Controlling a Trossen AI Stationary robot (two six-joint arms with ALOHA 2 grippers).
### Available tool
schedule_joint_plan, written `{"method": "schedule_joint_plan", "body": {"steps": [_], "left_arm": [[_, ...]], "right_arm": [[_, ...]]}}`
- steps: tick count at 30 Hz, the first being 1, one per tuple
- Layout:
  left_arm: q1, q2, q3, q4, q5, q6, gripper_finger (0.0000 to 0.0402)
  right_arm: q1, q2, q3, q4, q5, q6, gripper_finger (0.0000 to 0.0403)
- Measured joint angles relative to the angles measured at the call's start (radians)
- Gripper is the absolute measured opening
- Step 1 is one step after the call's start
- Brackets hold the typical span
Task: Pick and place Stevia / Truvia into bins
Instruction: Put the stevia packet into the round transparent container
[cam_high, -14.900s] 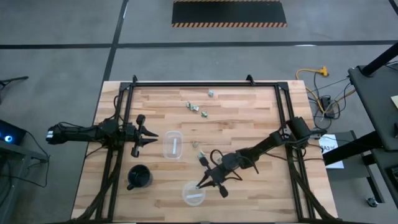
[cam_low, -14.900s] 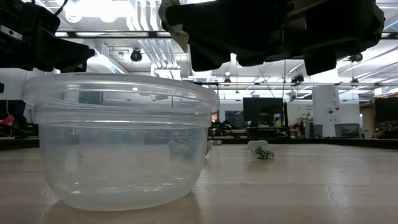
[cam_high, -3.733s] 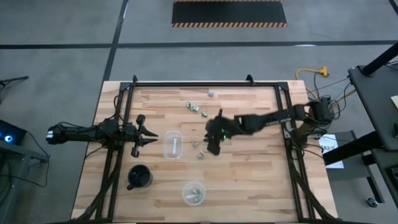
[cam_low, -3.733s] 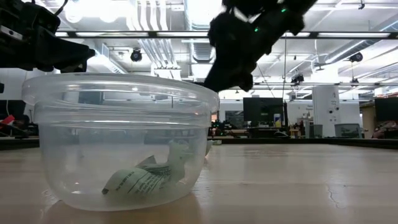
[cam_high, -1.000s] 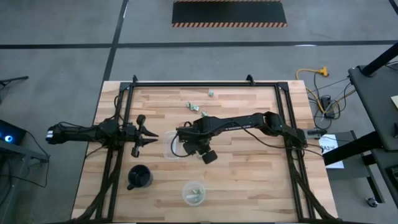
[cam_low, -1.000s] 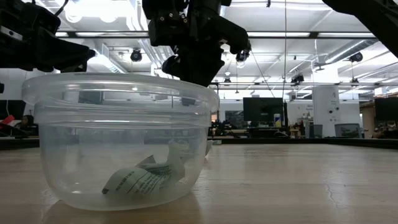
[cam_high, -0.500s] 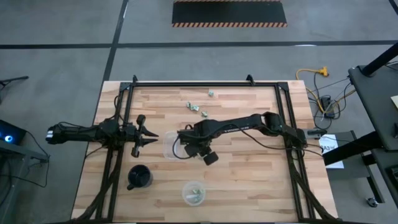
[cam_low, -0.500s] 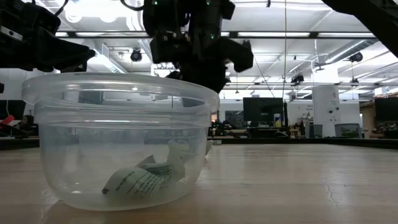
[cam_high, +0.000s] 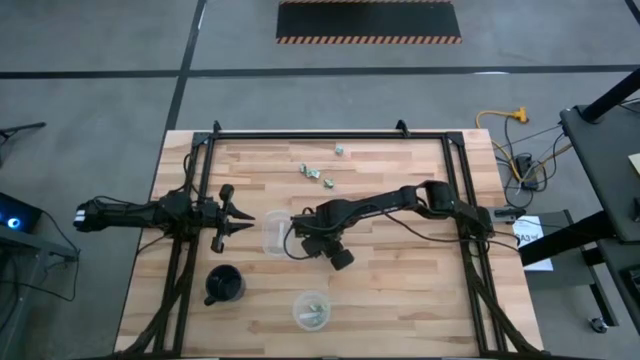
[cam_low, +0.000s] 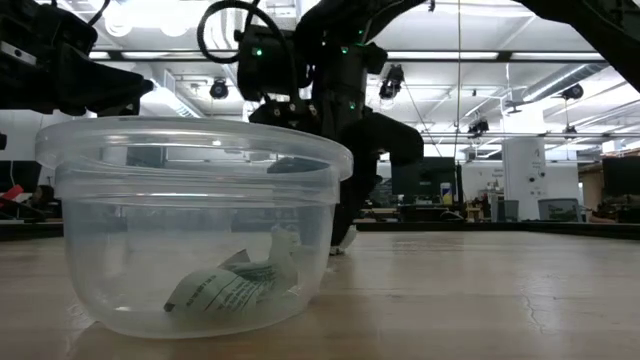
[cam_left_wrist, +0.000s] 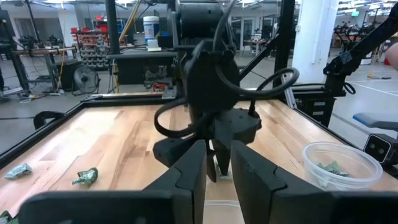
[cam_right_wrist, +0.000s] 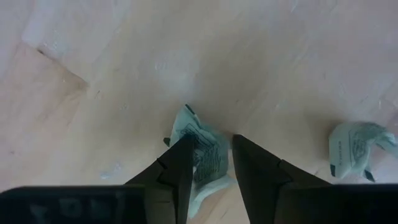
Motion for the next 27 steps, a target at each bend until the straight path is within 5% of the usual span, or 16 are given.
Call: {"method": "schedule_joint_plan", "body": {"steps": [10, 17, 27], "left_arm": [[0.000, 0.000, 0.000, 0.000, 0.000, 0.000, 0.0057], [0.000, 0.000, 0.000, 0.000, 0.000, 0.000, 0.0057], [0.000, 0.000, 0.000, 0.000, 0.000, 0.000, 0.0057]], "right_arm": [[-0.001, -0.005, -0.034, 0.036, -0.001, -0.017, 0.0083], [0.002, -0.003, -0.030, 0.029, -0.005, -0.052, 0.0017], [0.005, -0.001, 0.008, -0.010, -0.017, -0.019, 0.0009]]}}
